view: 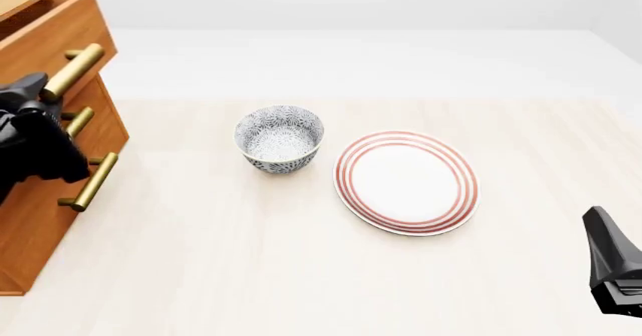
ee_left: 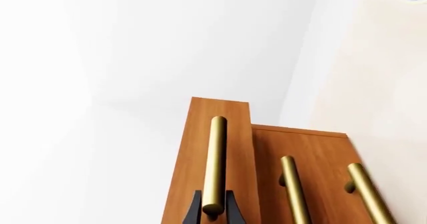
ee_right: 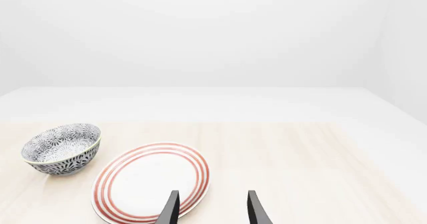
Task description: Open the top drawer of the cabinet.
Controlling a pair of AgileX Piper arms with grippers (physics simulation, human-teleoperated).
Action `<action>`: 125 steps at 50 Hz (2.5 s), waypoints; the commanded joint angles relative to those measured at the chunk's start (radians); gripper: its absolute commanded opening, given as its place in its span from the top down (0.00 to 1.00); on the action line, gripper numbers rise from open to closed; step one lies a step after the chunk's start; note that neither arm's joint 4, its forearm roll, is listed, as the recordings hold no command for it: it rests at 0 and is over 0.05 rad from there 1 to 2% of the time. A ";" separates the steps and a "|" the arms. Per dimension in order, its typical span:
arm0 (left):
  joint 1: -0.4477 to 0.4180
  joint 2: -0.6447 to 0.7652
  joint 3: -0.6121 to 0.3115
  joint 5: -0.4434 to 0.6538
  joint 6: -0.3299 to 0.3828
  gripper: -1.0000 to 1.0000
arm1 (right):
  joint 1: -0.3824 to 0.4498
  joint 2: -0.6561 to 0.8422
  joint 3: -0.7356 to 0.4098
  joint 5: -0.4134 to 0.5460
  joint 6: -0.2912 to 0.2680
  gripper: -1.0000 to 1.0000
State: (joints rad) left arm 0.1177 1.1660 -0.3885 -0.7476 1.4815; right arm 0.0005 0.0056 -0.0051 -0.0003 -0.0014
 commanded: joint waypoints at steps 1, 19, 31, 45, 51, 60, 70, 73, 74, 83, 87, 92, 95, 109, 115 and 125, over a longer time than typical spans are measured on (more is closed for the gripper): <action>-0.072 0.054 -0.056 -0.001 0.011 1.00 | 0.000 -0.001 0.001 0.000 0.000 0.00; -0.106 0.051 -0.047 -0.007 0.020 1.00 | 0.000 -0.001 0.001 0.000 0.000 0.00; -0.122 0.019 -0.041 0.011 0.017 1.00 | 0.000 -0.001 0.001 0.000 0.000 0.00; -0.151 -0.003 -0.043 0.038 0.008 1.00 | 0.000 -0.001 0.001 0.000 0.000 0.00; -0.165 -0.001 -0.058 0.045 0.002 1.00 | 0.000 -0.001 0.001 0.000 0.000 0.00; -0.179 -0.004 -0.059 0.047 0.003 1.00 | 0.000 -0.001 0.001 0.000 0.000 0.00; -0.198 -0.011 -0.042 0.039 -0.004 1.00 | 0.000 -0.001 0.001 0.000 0.000 0.00; -0.203 -0.013 -0.042 0.040 -0.004 1.00 | 0.000 -0.001 0.001 0.000 0.000 0.00; -0.206 -0.015 -0.044 0.044 -0.007 1.00 | 0.000 -0.001 0.001 0.000 0.000 0.00; -0.222 -0.034 -0.038 0.049 -0.017 1.00 | 0.000 -0.001 0.001 0.000 0.000 0.00; -0.225 -0.027 -0.029 0.036 -0.015 1.00 | 0.000 -0.001 0.001 0.000 0.000 0.00; -0.233 -0.023 -0.014 0.019 -0.017 1.00 | 0.000 -0.001 0.001 0.000 0.000 0.00; -0.236 -0.035 -0.008 0.022 -0.023 1.00 | 0.000 -0.001 0.001 0.000 0.000 0.00; -0.251 -0.087 0.022 0.035 -0.027 1.00 | 0.000 -0.001 0.001 0.000 0.000 0.00; -0.250 -0.115 0.037 0.042 -0.033 1.00 | 0.000 -0.001 0.001 0.000 0.000 0.00; -0.254 -0.123 0.059 0.030 -0.027 1.00 | 0.000 -0.001 0.001 0.000 0.000 0.00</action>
State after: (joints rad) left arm -0.1061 1.1051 -0.3716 -0.6947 1.4450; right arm 0.0005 0.0056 -0.0051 -0.0003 -0.0014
